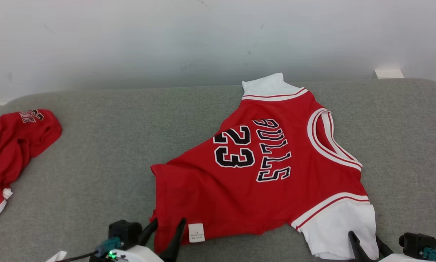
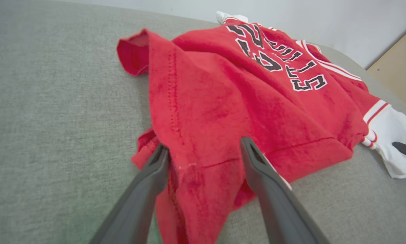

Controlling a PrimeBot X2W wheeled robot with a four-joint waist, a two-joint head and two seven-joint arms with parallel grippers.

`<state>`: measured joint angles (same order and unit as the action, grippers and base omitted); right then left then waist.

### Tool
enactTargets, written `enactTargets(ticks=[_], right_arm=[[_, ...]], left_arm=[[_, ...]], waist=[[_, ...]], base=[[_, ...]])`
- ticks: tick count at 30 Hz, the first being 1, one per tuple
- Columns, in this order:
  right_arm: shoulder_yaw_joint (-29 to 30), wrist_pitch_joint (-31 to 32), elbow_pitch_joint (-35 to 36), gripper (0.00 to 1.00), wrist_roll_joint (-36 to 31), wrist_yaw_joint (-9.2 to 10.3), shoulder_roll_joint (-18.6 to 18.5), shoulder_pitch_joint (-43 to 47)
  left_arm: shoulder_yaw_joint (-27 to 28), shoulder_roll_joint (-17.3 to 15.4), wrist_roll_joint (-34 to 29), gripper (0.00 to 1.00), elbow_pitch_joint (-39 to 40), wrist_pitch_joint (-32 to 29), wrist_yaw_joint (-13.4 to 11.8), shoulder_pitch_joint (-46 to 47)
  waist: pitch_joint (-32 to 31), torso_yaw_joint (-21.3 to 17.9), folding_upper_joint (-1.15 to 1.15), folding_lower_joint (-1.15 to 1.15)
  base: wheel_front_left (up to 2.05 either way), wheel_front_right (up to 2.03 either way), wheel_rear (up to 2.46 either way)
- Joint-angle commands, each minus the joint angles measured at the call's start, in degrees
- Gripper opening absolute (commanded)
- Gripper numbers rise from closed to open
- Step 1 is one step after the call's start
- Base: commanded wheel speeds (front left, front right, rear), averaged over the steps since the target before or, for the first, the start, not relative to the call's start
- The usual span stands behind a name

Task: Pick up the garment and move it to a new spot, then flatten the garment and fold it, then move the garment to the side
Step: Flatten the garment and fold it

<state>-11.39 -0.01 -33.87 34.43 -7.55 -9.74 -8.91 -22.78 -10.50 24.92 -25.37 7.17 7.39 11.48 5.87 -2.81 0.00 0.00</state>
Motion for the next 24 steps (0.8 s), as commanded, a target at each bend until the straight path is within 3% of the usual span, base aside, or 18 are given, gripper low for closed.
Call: enactTargets(ticks=[1, 2, 5, 8, 9, 10, 11, 12, 13, 14, 24], right_arm=[[-1.4, 1.3, -2.0, 1.0, 0.7, 0.13, 0.4, 0.4], [-2.1, 1.5, -2.3, 1.0, 1.1, 0.14, 0.6, 0.3], [-4.1, 1.6, -2.9, 1.0, 2.7, 0.05, 1.0, 0.0], [-6.0, 2.5, -4.2, 1.0, 3.7, -0.09, 1.0, -0.2], [-6.7, 2.8, -4.6, 0.91, 4.1, -0.14, 1.2, -0.4], [-7.5, 3.3, -4.7, 0.66, 4.6, -0.16, 1.3, -0.4], [-7.5, 3.3, -4.7, 0.66, 4.6, -0.16, 1.3, -0.4], [-8.3, 3.5, -4.8, 0.43, 5.0, -0.23, 1.2, -0.4], [-8.9, 3.4, -4.9, 0.28, 5.4, -0.23, 1.1, -0.4], [-9.4, 2.6, -4.8, 0.0, 5.8, -0.25, 1.0, -0.6], [-10.9, -8.3, 0.4, 0.0, 9.4, 0.03, -3.1, -3.3]], left_arm=[[-0.2, -0.6, 0.3, 1.0, 0.2, 0.3, 0.1, 0.4], [-0.4, -0.5, 0.3, 0.93, 0.4, 0.4, 0.1, 0.5], [-0.8, -0.7, 0.7, 0.56, 0.8, -0.1, 0.1, 0.4], [-1.0, -1.0, 0.8, 0.33, 0.9, -0.4, 0.1, 0.2], [-1.1, -1.0, 0.8, 0.22, 0.9, -0.4, 0.0, 0.2], [-1.1, -1.0, 0.8, 0.11, 1.1, -0.4, -0.1, 0.2], [-1.1, -1.0, 0.8, 0.11, 1.1, -0.4, -0.1, 0.2], [-1.1, -1.0, 0.8, 0.0, 1.2, -0.3, -0.2, 0.2], [-1.2, -1.1, 0.8, 0.0, 1.3, -0.2, -0.2, 0.1], [-1.2, -1.1, 0.9, 0.0, 1.4, -0.1, -0.3, 0.0], [-1.0, -1.4, 1.0, 0.0, 2.0, 1.7, -1.1, -0.9]], waist=[[0.1, 0.2, 0.0, 0.0], [0.1, 0.3, 0.0, 0.0], [0.3, 0.6, 0.0, 0.0], [0.3, 0.7, 0.0, 0.0], [0.3, 0.7, 0.0, 0.0], [0.3, 0.8, 0.0, 0.0], [0.3, 0.8, 0.0, 0.0], [0.2, 0.8, 0.0, 0.0], [0.2, 0.9, 0.0, 0.0], [0.1, 1.0, 0.0, 0.0], [-1.6, 0.7, 0.0, 0.0]], base=[[0.0, 0.0, 0.0], [0.0, 0.0, 0.0], [0.0, 0.0, 0.0], [0.0, 0.0, 0.0], [0.0, 0.0, 0.0], [0.0, 0.0, 0.0], [0.0, 0.0, 0.0], [0.0, 0.0, 0.0], [0.0, 0.0, 0.0], [0.0, 0.0, 0.0], [0.0, 0.0, 0.0]])
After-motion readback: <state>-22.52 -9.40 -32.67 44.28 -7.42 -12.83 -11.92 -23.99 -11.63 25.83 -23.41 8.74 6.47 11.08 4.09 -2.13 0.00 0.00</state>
